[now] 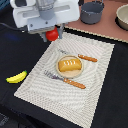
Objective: Interact with the objects in diverse but meaningful ways.
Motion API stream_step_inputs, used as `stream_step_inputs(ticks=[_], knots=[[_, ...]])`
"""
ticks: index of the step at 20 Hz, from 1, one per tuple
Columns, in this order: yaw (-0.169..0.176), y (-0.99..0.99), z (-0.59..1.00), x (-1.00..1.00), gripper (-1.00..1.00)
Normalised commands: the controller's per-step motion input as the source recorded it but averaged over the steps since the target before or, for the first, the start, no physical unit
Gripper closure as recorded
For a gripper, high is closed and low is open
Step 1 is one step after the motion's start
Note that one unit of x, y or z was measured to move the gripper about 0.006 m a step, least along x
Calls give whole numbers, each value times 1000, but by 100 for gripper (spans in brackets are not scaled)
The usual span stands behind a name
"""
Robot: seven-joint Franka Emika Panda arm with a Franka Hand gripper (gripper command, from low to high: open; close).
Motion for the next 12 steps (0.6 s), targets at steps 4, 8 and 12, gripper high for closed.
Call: stream_step_inputs(ticks=[4,8,12], knots=[[0,797,215,544,100],[0,947,55,280,100],[0,1000,0,100,100]])
